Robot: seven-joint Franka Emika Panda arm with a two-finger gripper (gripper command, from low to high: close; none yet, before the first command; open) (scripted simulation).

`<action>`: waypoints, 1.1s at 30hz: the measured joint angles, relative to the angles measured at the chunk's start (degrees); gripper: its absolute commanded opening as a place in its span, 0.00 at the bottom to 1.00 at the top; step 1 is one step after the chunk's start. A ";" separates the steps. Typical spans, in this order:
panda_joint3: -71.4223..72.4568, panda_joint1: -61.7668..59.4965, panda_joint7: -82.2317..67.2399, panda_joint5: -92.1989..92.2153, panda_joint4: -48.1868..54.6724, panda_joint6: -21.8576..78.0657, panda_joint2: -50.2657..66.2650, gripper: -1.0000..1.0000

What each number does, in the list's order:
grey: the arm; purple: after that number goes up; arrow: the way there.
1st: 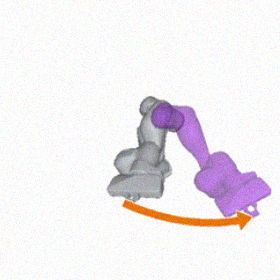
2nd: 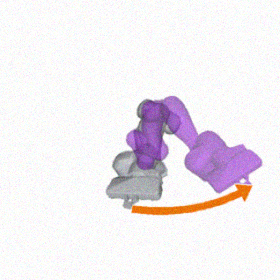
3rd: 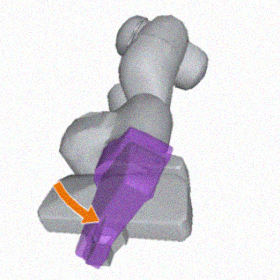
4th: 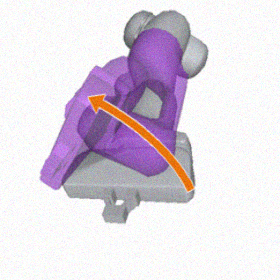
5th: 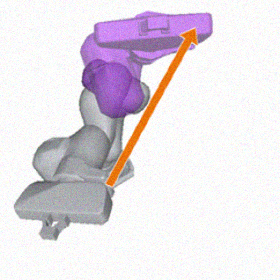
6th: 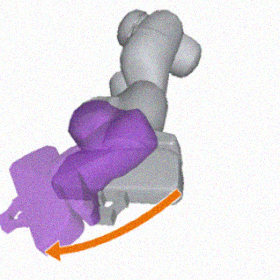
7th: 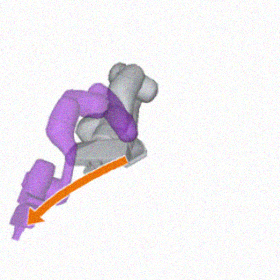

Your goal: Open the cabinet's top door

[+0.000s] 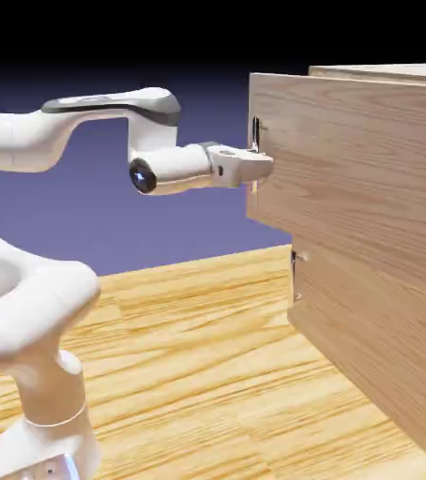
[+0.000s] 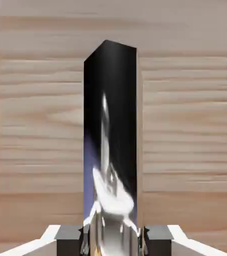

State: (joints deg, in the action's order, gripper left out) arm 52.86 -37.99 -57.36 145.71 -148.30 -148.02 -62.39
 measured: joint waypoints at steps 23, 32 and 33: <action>-47.71 17.55 10.16 -49.51 -26.60 28.55 -20.62 0.00; -66.40 13.78 10.31 -68.52 -25.76 40.64 -19.88 0.00; -68.48 13.47 10.12 -70.55 -25.30 42.05 -19.29 0.00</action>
State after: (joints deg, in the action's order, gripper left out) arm -15.62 -24.52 -47.24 75.15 -173.60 -105.97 -81.68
